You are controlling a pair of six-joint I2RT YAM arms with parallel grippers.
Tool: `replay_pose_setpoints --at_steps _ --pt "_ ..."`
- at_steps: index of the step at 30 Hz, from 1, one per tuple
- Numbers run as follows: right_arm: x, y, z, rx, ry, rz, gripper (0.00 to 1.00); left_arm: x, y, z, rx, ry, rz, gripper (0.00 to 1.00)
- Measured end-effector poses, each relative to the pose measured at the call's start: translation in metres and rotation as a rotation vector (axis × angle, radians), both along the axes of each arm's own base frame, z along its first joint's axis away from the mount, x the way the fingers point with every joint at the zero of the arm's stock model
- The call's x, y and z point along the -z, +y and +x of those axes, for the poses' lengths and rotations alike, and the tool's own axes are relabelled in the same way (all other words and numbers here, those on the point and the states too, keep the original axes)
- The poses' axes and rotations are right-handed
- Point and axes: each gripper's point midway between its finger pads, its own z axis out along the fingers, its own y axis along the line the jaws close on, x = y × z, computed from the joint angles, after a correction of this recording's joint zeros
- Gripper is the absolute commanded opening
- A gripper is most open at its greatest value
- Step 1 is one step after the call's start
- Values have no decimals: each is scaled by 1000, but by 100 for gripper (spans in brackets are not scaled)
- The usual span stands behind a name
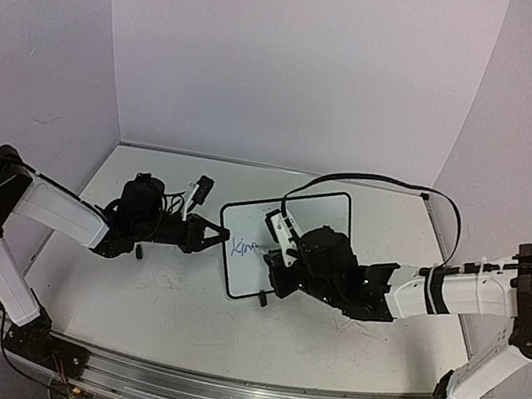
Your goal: Write a sentence on the whiteboard
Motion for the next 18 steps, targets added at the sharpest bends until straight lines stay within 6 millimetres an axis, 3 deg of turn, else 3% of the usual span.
replay_pose_setpoints --at_steps 7,18 --pt "9 -4 -4 -2 14 -18 0 0 0 0 -1 0 0 0" --pt "7 -5 -2 16 2 -24 0 0 0 0 -2 0 0 0"
